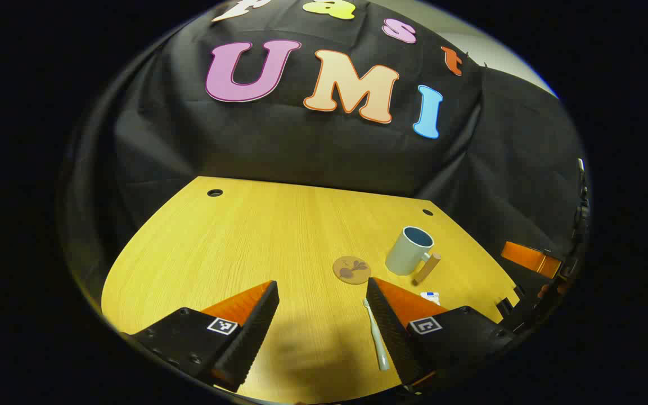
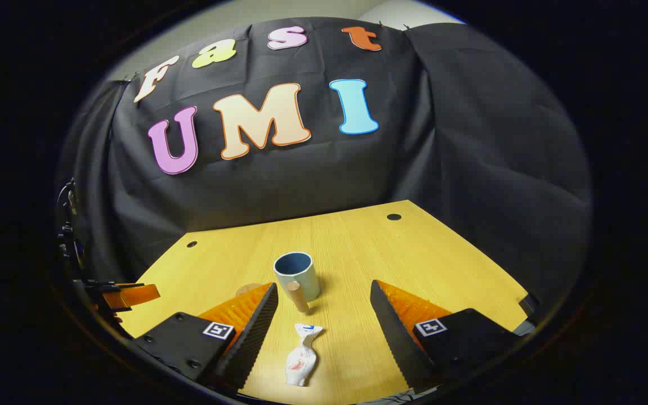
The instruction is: Put the toothbrush and toothpaste on the desktop into the cup, then pick up the cup and place it on the coaster on the desktop.
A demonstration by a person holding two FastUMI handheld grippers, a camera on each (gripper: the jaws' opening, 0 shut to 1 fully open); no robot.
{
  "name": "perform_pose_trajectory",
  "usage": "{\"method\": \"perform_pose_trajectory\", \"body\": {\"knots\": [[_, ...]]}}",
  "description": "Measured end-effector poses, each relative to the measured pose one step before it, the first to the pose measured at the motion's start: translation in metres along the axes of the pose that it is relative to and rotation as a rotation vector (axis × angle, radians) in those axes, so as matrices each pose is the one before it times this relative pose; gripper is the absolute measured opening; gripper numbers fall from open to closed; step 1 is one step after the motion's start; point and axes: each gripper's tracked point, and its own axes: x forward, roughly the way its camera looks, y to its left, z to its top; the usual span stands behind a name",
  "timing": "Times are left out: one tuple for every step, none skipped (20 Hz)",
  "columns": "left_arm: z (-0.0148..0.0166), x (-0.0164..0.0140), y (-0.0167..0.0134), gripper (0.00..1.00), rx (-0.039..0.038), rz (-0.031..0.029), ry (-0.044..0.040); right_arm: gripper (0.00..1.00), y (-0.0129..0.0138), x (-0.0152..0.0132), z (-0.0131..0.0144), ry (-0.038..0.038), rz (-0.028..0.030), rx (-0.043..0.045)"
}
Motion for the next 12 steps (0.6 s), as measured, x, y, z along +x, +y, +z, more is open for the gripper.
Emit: {"method": "perform_pose_trajectory", "body": {"knots": [[0.00107,0.00136,-0.00089,0.94,0.01131,0.00674,0.00166,1.0,-0.00056,0.00148,0.00129,0.00301,0.00452,-0.0064],[0.00048,0.00078,-0.00101,0.94,0.01013,0.00775,0.0037,1.0,-0.00001,0.00197,0.0001,0.00498,0.00862,-0.00673],[0.00058,0.00089,-0.00068,0.94,0.00561,0.01092,0.00725,1.0,-0.00114,0.00286,0.0011,0.00867,0.00687,-0.00268],[0.00142,-0.00072,-0.00198,0.94,-0.00174,0.00595,-0.00071,1.0,-0.00139,0.00051,-0.00128,0.00694,0.01018,0.0037],[0.0011,0.00014,-0.00356,0.94,-0.00601,0.00221,0.00055,1.0,-0.00153,0.00178,0.00086,0.00416,0.00848,0.00534],[-0.00312,0.00023,-0.0037,0.94,-0.00172,0.00252,0.00668,1.0,-0.00217,0.00286,0.00015,0.00428,0.0058,0.00476],[-0.00311,-0.0008,-0.0013,0.94,0.00047,0.00739,0.01087,1.0,-0.00107,0.00352,0.00121,0.00454,0.00498,0.00288],[-0.0037,0.00096,-0.00209,0.94,-0.0037,0.00114,0.00819,1.0,-0.00017,0.00229,0.00094,-0.00301,0.00631,0.00081],[-0.00153,-0.00036,-0.00432,0.94,-0.01258,-0.00878,0.00335,0.99,-0.00147,0.00181,0.00305,-0.00353,-0.00082,-0.0009],[-0.00245,0.00008,-0.00609,0.94,-0.02012,-0.01509,0.00194,0.96,-0.00199,0.00032,-0.00152,0.00095,0.00399,0.0002],[-0.00285,0.0003,-0.00646,0.94,-0.02105,-0.01928,0.01449,0.98,-0.00014,0.0012,-0.00174,0.00783,0.00969,0.00137],[-0.00699,-0.00043,-0.00461,0.94,-0.014,-0.01273,0.02295,0.98,-0.00071,0.00159,-0.00196,0.00751,0.00543,-0.00165]]}}
